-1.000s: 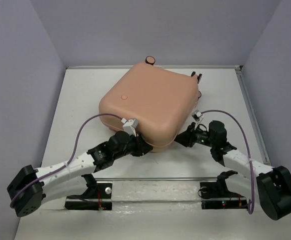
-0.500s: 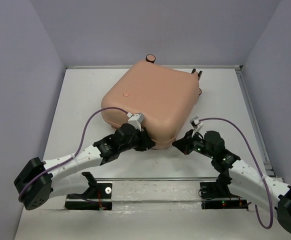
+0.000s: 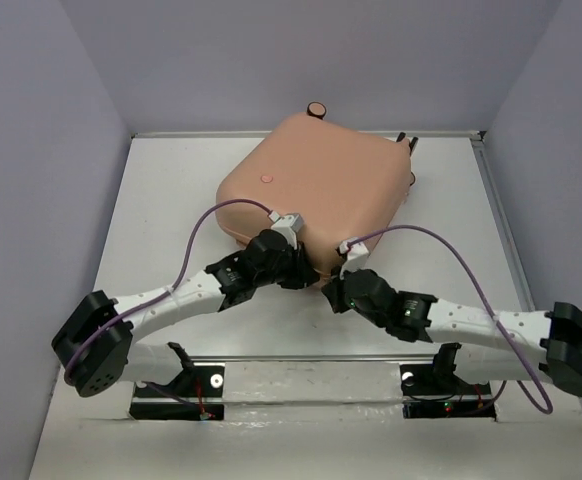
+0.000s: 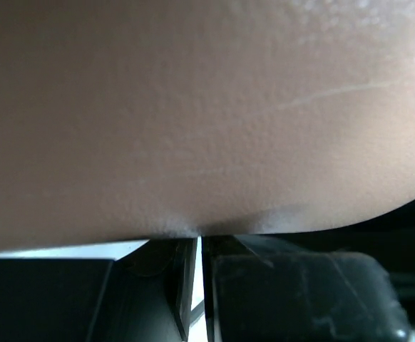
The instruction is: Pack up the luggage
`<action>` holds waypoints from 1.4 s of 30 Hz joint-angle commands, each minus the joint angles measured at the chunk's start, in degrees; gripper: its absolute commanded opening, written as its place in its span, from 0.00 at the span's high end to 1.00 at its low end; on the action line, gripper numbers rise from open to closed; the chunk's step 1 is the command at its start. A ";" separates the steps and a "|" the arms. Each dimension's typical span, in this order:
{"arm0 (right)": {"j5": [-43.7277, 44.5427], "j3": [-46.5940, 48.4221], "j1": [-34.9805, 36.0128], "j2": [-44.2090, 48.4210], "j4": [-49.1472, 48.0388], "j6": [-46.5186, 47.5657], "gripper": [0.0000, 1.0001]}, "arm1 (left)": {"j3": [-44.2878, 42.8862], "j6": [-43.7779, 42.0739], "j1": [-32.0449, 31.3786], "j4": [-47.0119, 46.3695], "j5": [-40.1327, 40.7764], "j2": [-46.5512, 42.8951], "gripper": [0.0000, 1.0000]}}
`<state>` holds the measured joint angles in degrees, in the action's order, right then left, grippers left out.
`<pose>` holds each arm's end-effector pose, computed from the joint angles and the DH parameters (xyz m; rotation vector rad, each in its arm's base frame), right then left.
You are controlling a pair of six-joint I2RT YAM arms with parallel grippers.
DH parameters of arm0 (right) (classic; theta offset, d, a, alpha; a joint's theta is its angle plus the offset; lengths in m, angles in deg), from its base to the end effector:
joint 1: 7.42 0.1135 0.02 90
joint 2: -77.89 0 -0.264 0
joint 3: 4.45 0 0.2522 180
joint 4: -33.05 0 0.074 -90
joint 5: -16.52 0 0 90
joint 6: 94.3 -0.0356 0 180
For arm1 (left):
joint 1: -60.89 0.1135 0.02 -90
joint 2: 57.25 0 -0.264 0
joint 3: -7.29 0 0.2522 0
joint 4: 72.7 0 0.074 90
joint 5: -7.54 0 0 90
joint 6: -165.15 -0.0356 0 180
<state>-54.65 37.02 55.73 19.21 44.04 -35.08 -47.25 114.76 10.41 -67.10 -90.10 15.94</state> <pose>0.1090 0.1898 0.2135 -0.3842 2.0695 0.6793 0.1760 -0.2207 0.2407 0.2998 2.1592 -1.0988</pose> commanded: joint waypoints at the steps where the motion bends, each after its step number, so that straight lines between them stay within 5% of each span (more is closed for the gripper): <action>1: -3.12 11.13 7.51 -10.74 -5.20 -4.28 0.93 | -4.75 1.44 1.79 -13.83 2.63 -0.32 0.80; 5: 10.22 14.12 7.51 -19.51 -17.75 -4.55 0.93 | -3.09 -0.06 2.31 -8.37 4.83 -7.77 0.80; 10: 16.68 17.21 7.51 -29.12 -29.92 -4.63 0.93 | -3.78 -2.25 7.49 4.09 7.02 -18.41 0.75; 14: 13.78 13.19 8.12 -27.03 -31.07 -6.57 0.93 | -10.89 -7.44 17.32 14.22 6.50 -24.93 0.43; 19: 8.78 5.27 9.79 -14.47 -19.79 -7.18 0.92 | -21.69 -11.57 29.01 15.99 0.96 -18.71 0.08; 20: 7.55 4.65 9.79 -12.01 -16.08 -7.71 0.83 | -22.85 -11.93 30.16 15.81 1.05 -17.30 0.01; 21: 5.54 4.21 9.79 -7.81 -12.39 -8.15 0.48 | -25.12 -12.45 31.22 15.55 0.35 -14.16 0.01; 23: 7.35 4.99 9.79 -4.45 2.84 -10.95 0.11 | -27.51 -12.81 34.03 14.93 0.87 -9.41 0.01; 24: 7.80 5.17 9.79 -0.95 6.68 -11.40 0.09 | -28.65 -12.90 35.09 14.58 0.61 -7.81 0.01; 26: 10.86 4.64 9.79 3.02 14.43 -13.59 0.14 | -32.34 -12.29 39.13 14.05 -0.44 -2.02 0.01; 29: 10.73 2.28 -1.75 10.40 16.82 -15.44 0.62 | -39.52 -10.53 44.65 14.39 -6.06 7.01 0.01; 32: 8.07 1.65 -10.57 11.21 16.74 -13.87 0.92 | -44.20 -10.70 46.87 15.80 -8.44 15.89 0.01; 38: -4.56 7.96 -34.10 0.17 9.55 -4.21 0.93 | -53.69 -10.79 48.72 17.57 -8.79 29.35 0.11; 42: -8.89 11.66 -40.64 -6.51 5.49 -3.05 0.93 | -60.62 -13.06 48.28 23.25 -8.80 41.57 0.24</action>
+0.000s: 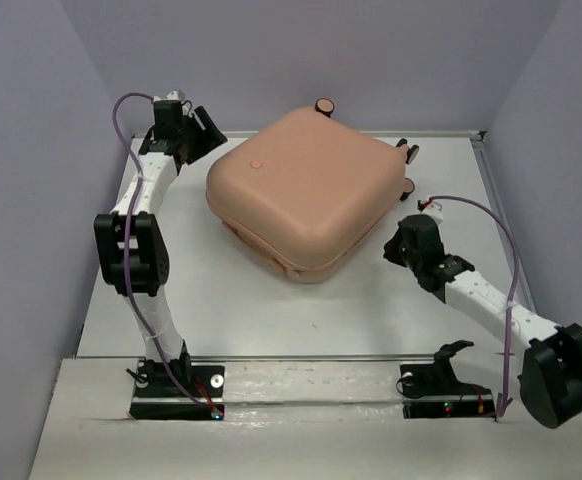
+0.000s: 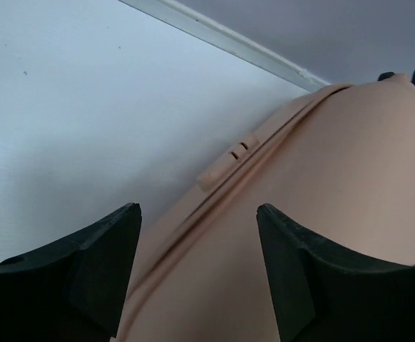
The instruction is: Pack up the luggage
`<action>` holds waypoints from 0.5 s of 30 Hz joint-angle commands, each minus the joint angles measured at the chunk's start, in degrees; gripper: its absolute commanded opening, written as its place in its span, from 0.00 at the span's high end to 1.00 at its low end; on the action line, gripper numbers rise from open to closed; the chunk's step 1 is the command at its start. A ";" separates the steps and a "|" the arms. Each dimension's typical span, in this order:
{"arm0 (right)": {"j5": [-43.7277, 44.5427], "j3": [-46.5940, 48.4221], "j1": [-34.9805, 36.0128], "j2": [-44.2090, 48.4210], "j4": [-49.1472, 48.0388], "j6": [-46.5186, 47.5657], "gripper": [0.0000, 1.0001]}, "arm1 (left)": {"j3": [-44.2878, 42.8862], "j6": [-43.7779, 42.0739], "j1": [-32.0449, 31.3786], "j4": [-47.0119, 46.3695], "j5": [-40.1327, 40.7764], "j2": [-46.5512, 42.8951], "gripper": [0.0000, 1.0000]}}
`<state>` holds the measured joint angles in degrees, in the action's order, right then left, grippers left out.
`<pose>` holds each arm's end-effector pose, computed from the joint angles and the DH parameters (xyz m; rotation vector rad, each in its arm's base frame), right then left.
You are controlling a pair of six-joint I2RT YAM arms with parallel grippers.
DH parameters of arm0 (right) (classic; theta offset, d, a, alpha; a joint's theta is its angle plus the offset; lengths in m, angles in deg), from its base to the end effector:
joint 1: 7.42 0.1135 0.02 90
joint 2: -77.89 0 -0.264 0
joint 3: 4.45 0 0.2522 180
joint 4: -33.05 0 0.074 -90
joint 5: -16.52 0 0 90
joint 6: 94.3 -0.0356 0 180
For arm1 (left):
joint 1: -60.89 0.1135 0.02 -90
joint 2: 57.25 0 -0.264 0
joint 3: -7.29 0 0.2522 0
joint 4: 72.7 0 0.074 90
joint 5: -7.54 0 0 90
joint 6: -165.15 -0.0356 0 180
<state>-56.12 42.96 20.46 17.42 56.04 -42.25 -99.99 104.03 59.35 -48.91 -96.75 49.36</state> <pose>0.2020 0.0948 0.2227 0.3599 2.1555 0.3234 0.4470 -0.0208 0.3268 -0.3121 1.9845 -0.5890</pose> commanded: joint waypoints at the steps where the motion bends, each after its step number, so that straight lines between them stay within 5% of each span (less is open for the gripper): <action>1: -8.65 8.42 -5.38 -6.31 -6.86 4.99 0.93 | -10.96 -2.86 -0.74 7.10 -2.76 10.53 0.28; 9: -17.37 20.13 -5.38 -20.47 -12.30 10.26 0.93 | 7.44 2.93 -4.79 -7.63 -7.86 5.99 0.49; 15: -32.29 32.78 -5.38 -29.35 -11.88 16.15 0.93 | 34.20 10.04 -5.31 -24.65 -7.95 -7.97 0.58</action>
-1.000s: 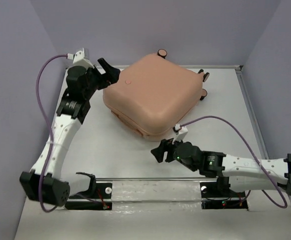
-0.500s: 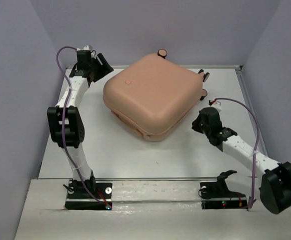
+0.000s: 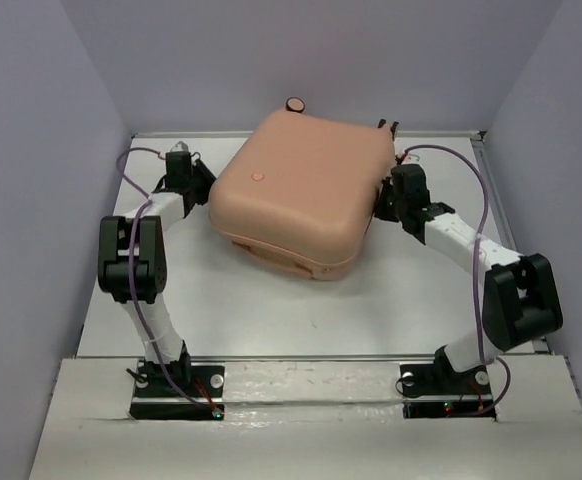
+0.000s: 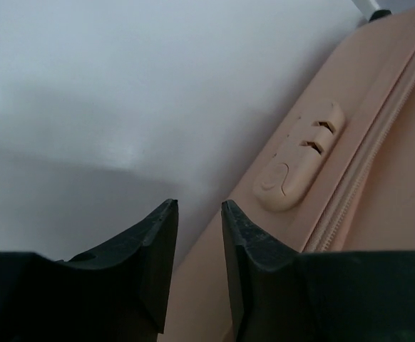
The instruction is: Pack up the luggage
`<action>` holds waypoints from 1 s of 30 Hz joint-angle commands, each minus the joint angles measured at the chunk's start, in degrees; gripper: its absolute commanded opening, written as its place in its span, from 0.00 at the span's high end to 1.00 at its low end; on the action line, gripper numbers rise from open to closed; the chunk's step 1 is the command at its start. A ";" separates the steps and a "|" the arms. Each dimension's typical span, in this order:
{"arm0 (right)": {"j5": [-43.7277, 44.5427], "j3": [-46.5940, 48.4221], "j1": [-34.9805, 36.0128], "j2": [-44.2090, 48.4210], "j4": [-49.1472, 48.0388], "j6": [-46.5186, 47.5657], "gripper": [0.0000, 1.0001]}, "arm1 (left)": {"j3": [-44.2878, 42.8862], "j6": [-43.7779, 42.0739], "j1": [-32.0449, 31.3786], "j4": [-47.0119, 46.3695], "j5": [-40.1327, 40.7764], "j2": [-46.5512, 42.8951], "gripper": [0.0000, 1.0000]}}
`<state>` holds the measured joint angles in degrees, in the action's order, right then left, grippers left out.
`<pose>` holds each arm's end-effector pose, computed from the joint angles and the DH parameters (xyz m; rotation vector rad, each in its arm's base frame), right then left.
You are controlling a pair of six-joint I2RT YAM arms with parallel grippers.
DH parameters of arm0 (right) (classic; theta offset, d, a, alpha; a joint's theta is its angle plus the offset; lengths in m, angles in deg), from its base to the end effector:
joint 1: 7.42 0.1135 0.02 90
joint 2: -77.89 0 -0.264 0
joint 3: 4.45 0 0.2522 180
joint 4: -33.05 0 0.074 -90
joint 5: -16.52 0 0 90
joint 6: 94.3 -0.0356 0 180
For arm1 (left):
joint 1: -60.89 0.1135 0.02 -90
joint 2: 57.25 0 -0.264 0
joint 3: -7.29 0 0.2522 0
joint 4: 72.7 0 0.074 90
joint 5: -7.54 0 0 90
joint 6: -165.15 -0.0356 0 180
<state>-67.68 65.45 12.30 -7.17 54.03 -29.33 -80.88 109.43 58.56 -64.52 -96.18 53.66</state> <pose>0.3110 0.1076 0.2460 0.1596 2.2111 0.3247 0.4393 -0.0263 0.2068 -0.4515 2.1104 -0.6291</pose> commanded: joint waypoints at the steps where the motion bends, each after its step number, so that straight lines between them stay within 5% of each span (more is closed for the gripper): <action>1: -22.57 11.96 2.77 -5.90 -9.34 3.24 0.92 | 18.83 5.70 -4.96 -9.09 -8.43 -14.82 0.58; 4: -27.42 19.60 2.77 -10.38 -2.79 1.75 0.83 | 31.37 7.37 -6.80 -16.46 -5.98 -24.75 0.58; 10: -24.36 27.18 2.77 -13.13 4.99 -0.19 0.49 | 45.57 6.85 -8.04 -16.75 -1.24 -44.87 0.55; 18: -12.86 27.36 2.08 -3.38 16.32 6.04 0.40 | 40.84 3.52 -7.34 -9.01 -0.44 -53.77 0.45; 21: -9.33 20.00 2.07 5.84 17.56 6.58 0.52 | 38.12 1.75 -6.11 -5.41 0.00 -55.80 0.29; 23: -10.10 13.42 2.07 11.46 14.25 5.70 0.72 | 36.97 0.52 -4.71 -3.65 0.44 -57.81 0.24; 27: -14.68 -9.16 2.07 29.27 2.76 2.72 0.93 | 36.71 -0.62 -4.18 -1.63 -0.96 -61.07 0.24; 30: -11.52 -24.03 2.07 37.31 -3.17 0.69 0.93 | 37.67 -1.76 -4.18 0.31 -1.31 -64.23 0.24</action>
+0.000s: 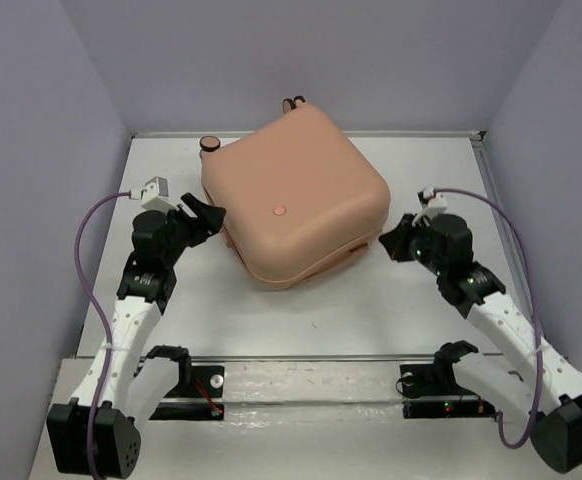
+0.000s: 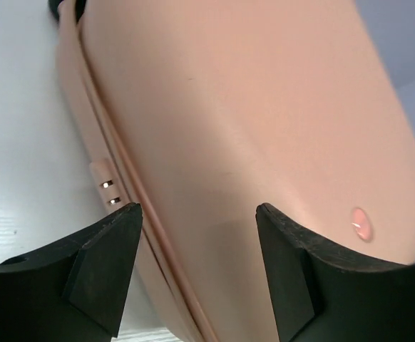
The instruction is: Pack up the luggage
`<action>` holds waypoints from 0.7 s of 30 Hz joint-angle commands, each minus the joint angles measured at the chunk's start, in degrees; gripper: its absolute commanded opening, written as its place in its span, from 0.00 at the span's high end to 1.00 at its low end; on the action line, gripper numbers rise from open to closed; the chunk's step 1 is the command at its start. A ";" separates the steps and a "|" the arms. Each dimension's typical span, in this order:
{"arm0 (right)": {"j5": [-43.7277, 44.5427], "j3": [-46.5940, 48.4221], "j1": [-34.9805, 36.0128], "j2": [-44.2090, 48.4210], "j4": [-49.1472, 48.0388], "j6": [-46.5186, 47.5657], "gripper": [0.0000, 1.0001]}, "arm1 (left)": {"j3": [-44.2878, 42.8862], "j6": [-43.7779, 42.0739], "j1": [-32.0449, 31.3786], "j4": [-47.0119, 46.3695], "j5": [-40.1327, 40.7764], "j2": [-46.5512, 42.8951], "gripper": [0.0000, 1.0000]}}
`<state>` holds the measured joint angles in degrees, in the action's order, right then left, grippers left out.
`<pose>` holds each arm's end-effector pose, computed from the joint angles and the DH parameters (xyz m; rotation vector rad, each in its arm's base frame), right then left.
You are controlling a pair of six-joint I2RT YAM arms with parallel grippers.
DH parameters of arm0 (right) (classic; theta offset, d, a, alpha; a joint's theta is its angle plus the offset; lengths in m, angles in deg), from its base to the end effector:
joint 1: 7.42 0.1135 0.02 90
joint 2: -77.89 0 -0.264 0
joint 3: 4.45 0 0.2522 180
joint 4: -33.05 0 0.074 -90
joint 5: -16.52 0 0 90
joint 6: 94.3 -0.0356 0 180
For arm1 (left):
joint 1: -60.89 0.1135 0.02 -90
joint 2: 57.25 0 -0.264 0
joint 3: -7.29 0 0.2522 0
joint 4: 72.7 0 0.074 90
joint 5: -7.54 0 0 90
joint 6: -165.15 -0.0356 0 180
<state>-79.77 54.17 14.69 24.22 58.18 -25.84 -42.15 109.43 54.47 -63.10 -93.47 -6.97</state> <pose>0.2001 0.0855 0.3102 -0.0853 1.9680 0.6111 0.2085 -0.0303 0.2931 -0.2922 1.7763 -0.6817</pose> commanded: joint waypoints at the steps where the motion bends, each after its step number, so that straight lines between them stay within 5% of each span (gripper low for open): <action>1: 2.31 -15.30 -0.31 9.69 -8.38 -3.59 0.93 | -0.27 -1.85 0.00 -0.50 -4.37 -4.39 0.25; 5: 9.26 -19.72 -1.45 8.59 -10.14 -3.16 0.91 | 2.01 -1.68 0.00 0.30 -8.41 -7.56 0.28; 9: 6.82 -18.15 -3.38 0.44 -16.90 1.13 0.71 | 5.00 -1.32 -0.09 1.69 -13.15 -10.37 0.29; 15: -2.06 -16.65 -4.00 -7.85 -28.76 10.45 0.67 | 6.67 -2.55 -0.09 4.08 -15.97 -13.71 0.29; 21: 1.89 -14.10 -4.52 -12.95 -33.52 17.23 0.60 | 6.50 -2.64 -0.26 6.18 -16.60 -14.07 0.29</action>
<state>-79.33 36.19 10.93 12.98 33.97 -15.85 -35.95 108.01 54.45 -57.77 -106.89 -20.39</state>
